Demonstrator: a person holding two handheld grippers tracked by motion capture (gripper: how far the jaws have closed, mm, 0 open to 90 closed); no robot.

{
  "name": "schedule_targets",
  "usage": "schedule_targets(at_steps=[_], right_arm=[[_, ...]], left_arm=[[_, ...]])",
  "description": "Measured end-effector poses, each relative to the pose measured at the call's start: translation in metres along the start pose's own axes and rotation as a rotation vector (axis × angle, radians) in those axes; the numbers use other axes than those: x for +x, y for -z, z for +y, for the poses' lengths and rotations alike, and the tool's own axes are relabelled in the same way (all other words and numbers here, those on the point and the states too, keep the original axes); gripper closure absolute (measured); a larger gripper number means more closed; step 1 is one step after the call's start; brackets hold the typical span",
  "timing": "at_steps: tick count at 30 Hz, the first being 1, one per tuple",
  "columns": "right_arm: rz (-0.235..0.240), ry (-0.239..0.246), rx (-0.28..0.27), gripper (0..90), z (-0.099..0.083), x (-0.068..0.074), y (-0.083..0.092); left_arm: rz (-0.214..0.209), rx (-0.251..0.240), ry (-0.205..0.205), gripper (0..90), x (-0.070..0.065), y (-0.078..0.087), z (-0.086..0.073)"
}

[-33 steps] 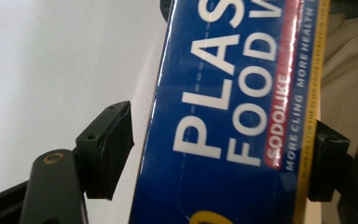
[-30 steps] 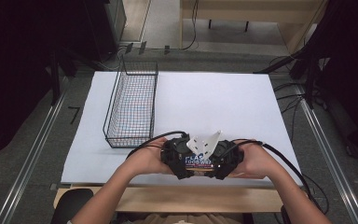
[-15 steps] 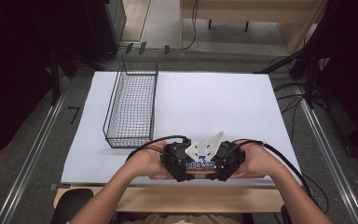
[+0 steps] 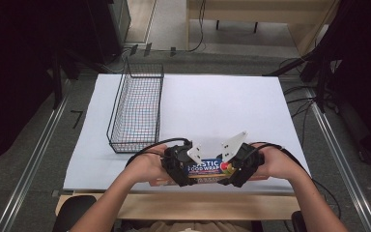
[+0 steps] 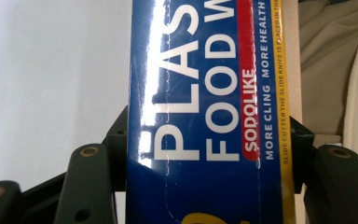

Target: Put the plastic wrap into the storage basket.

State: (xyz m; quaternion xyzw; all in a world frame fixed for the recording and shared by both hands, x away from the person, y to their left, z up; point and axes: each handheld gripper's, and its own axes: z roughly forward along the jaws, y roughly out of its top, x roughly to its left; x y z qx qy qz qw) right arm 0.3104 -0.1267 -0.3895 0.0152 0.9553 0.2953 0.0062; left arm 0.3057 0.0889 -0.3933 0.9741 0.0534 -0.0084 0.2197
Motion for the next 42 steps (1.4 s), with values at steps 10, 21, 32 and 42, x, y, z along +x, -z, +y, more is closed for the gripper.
schedule_targets(at_steps=[10, 21, 32, 42], right_arm=[[-0.109, -0.065, -0.059, 21.7, -0.012, -0.011, 0.018], [-0.138, -0.118, -0.139, 21.9, -0.027, -0.022, 0.039], [-0.244, -0.206, -0.175, 21.7, -0.050, -0.031, 0.055], [-0.305, -0.279, -0.198, 21.5, -0.070, -0.038, 0.067]], left_arm=[[0.032, 0.013, 0.051, 40.2, 0.006, 0.004, -0.007], [0.045, 0.004, 0.127, 40.3, 0.013, 0.009, -0.011], [0.062, -0.009, 0.188, 40.2, 0.020, 0.018, -0.016], [0.079, -0.032, 0.234, 40.3, 0.023, 0.030, -0.019]])
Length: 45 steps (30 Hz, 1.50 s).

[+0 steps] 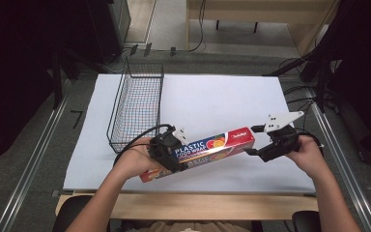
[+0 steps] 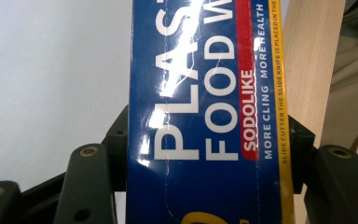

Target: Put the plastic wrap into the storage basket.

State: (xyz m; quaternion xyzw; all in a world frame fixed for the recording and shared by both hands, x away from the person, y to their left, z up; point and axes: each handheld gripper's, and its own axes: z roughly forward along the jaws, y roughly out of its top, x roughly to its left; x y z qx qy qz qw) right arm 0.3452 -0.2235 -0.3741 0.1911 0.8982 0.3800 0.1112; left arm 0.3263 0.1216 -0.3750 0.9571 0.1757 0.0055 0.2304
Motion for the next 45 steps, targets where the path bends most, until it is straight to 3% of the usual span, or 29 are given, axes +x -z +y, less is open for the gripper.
schedule_targets(at_steps=[7, 16, 22, 27, 40, 45], right_arm=[[-0.007, -0.031, 0.002, 20.9, -0.013, -0.007, -0.005], [0.000, -0.058, -0.008, 20.8, -0.022, -0.009, -0.016], [-0.045, -0.090, -0.016, 20.5, -0.025, -0.009, -0.027], [-0.081, -0.113, 0.010, 20.5, -0.028, -0.006, -0.041], [-0.108, -0.155, 0.028, 20.5, -0.031, -0.007, -0.054], [-0.118, -0.144, 0.055, 20.4, -0.032, -0.006, -0.058]], left_arm=[[0.022, -0.024, 0.020, 40.2, 0.004, 0.014, -0.002], [0.055, -0.044, 0.079, 40.2, 0.006, 0.027, -0.003], [0.071, -0.057, 0.103, 40.2, 0.007, 0.034, -0.004], [0.080, -0.066, 0.130, 40.2, 0.011, 0.037, -0.007], [0.158, -0.102, 0.226, 40.3, 0.022, 0.056, -0.017], [0.181, -0.109, 0.259, 40.2, 0.027, 0.061, -0.021]])
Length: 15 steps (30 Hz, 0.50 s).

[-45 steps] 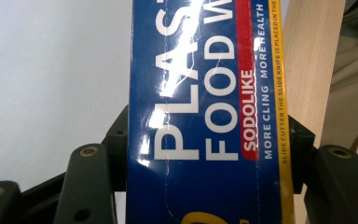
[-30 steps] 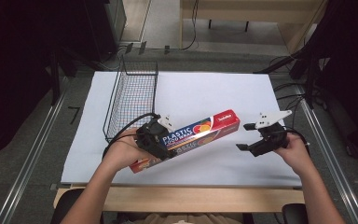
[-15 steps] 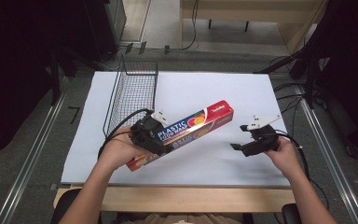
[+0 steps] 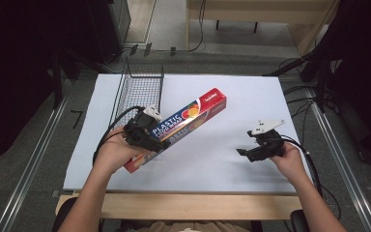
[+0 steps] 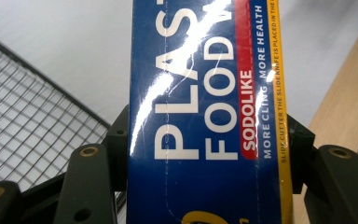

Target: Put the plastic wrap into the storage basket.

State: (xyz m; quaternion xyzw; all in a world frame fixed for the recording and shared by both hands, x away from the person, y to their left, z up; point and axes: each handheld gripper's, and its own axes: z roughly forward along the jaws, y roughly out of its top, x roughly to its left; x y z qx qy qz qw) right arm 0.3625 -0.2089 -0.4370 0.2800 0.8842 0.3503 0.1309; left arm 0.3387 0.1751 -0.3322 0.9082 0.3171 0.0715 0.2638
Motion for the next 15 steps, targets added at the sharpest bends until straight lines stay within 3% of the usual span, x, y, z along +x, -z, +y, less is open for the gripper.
schedule_targets(at_steps=[4, 6, 15], right_arm=[[0.002, -0.004, -0.004, 20.5, 0.000, -0.001, 0.000], [0.004, -0.002, -0.003, 20.5, 0.000, -0.001, 0.000], [0.007, -0.007, 0.002, 20.4, -0.001, -0.001, 0.000]], left_arm=[[0.022, -0.012, 0.029, 40.3, 0.007, 0.003, -0.002], [0.068, -0.030, 0.050, 40.3, 0.010, 0.006, -0.003], [0.072, -0.033, 0.146, 40.3, 0.030, 0.010, -0.004]])
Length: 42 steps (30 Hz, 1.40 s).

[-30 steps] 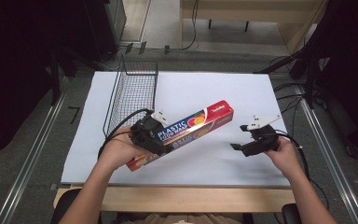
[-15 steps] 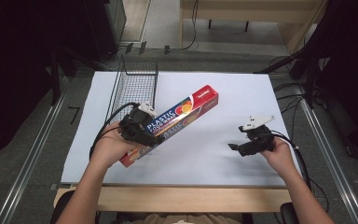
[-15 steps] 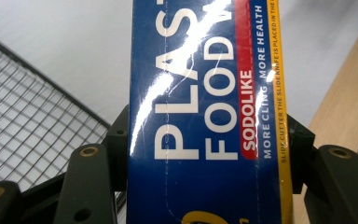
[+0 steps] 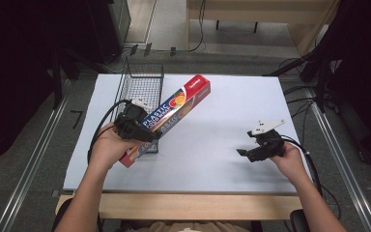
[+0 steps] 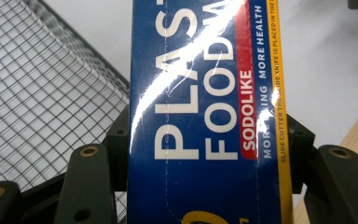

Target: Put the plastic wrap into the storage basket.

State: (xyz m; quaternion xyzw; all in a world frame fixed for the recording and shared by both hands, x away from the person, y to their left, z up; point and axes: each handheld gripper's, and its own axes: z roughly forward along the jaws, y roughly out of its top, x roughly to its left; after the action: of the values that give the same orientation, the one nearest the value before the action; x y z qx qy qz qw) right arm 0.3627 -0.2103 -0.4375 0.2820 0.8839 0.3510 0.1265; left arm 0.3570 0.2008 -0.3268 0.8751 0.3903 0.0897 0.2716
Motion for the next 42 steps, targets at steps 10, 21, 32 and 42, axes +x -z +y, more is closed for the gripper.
schedule_targets(at_steps=[10, 21, 32, 42], right_arm=[[0.006, 0.012, 0.012, 20.4, 0.000, 0.000, -0.002], [0.014, 0.031, 0.028, 20.2, -0.001, 0.002, -0.004], [0.016, 0.035, 0.034, 20.2, -0.002, 0.002, -0.005], [0.016, 0.029, 0.032, 20.2, -0.002, 0.002, -0.005]], left_arm=[[0.076, 0.042, 0.108, 40.3, 0.022, -0.003, 0.017], [0.151, 0.066, 0.207, 40.1, 0.037, -0.007, 0.031], [0.226, 0.062, 0.319, 40.1, 0.058, -0.007, 0.035], [0.319, 0.082, 0.431, 39.9, 0.078, -0.022, 0.035]])
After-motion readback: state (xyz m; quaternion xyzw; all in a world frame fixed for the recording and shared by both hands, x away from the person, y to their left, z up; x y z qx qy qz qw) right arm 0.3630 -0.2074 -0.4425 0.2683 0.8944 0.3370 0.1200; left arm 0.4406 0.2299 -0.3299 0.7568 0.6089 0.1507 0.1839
